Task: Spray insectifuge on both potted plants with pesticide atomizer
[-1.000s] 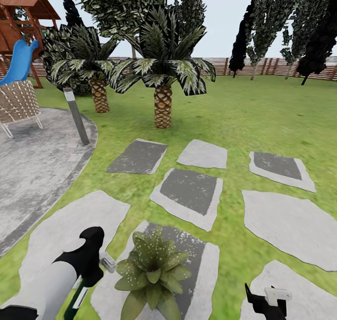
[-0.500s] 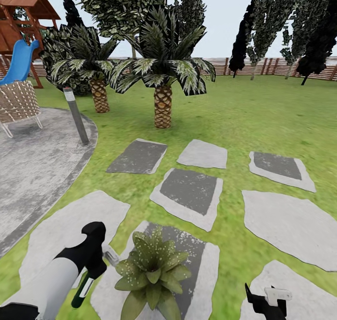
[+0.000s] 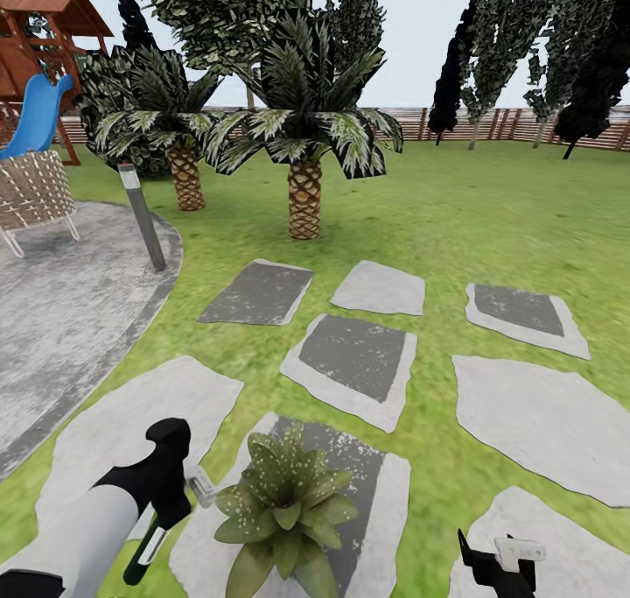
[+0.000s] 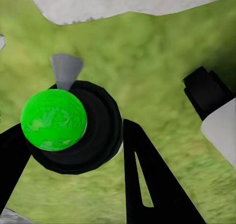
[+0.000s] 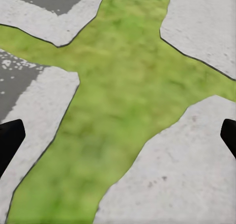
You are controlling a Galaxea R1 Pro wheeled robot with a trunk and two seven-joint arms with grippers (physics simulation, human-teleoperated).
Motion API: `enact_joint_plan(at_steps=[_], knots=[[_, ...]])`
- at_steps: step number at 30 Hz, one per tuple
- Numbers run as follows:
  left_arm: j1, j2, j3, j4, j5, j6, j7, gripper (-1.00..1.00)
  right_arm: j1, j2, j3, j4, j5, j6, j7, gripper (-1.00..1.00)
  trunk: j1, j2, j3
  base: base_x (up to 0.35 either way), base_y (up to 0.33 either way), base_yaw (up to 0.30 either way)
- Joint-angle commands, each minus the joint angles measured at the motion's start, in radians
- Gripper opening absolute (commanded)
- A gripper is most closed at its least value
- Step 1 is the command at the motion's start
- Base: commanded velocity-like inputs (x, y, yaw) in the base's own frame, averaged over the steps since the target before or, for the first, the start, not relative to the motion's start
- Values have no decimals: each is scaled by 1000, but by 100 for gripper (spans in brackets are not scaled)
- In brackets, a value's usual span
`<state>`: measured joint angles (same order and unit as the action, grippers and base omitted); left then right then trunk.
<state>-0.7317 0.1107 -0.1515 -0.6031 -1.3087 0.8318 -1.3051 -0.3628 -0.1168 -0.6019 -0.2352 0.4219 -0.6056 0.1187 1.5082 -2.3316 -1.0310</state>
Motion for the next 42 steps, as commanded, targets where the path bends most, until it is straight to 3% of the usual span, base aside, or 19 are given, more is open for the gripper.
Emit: enact_joint_plan(at_steps=[1, 8, 15, 33, 42], knots=[[0, 1, -5, -1, -6, 9, -7, -100, -1, 0, -9, 1, -1, -3, 10, 100, 0, 0, -1, 0, 0, 35], [-3, -12, -5, -8, -4, 12, -6, -100, -1, 0, -8, 1, 0, -3, 10, 100, 0, 0, -1, 0, 0, 218], [-4, -5, -2, -6, -3, 14, 3, -100, -1, 0, -8, 1, 0, -3, 10, 100, 0, 0, -1, -5, -14, 255], [-5, -5, 1, -15, -3, 21, 6, -100, -1, 0, -9, 1, -1, -3, 10, 100, 0, 0, -1, -51, -257, 11], [-5, -2, 3, -15, -3, 23, 6, -100, -1, 0, -9, 1, 0, -3, 10, 100, 0, 0, -1, -69, -269, 235]])
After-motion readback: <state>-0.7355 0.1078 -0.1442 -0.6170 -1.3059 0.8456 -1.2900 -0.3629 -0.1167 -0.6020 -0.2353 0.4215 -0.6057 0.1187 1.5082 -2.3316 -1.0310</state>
